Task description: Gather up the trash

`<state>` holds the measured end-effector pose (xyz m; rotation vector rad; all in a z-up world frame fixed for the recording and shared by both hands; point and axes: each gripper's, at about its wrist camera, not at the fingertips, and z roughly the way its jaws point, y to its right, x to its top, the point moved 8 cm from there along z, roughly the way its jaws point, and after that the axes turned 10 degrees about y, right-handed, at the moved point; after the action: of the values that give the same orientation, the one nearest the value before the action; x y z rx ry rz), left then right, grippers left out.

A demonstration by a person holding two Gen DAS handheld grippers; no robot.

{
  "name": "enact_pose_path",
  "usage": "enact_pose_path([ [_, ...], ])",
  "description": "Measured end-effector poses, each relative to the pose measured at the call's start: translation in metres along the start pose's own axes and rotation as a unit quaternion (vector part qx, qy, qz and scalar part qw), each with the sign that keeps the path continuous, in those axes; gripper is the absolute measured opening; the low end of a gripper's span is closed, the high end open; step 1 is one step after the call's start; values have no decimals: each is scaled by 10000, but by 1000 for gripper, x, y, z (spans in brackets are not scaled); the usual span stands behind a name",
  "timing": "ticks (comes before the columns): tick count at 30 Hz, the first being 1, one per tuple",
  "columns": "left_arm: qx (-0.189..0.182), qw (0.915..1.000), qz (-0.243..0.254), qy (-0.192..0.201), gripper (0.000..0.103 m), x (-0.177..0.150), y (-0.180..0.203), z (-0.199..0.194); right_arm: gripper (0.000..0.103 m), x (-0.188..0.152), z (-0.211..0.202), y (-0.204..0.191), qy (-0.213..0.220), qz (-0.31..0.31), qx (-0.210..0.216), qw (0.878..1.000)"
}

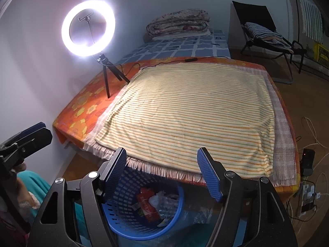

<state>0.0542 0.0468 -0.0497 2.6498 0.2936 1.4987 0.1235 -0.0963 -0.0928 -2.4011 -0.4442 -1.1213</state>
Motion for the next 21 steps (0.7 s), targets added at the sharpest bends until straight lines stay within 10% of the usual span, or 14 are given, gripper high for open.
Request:
enact_pose_path([
  [21,-35,10000,4,-89,102,-8,2,7,71,-2,5,5,-49,79,-3,10000],
])
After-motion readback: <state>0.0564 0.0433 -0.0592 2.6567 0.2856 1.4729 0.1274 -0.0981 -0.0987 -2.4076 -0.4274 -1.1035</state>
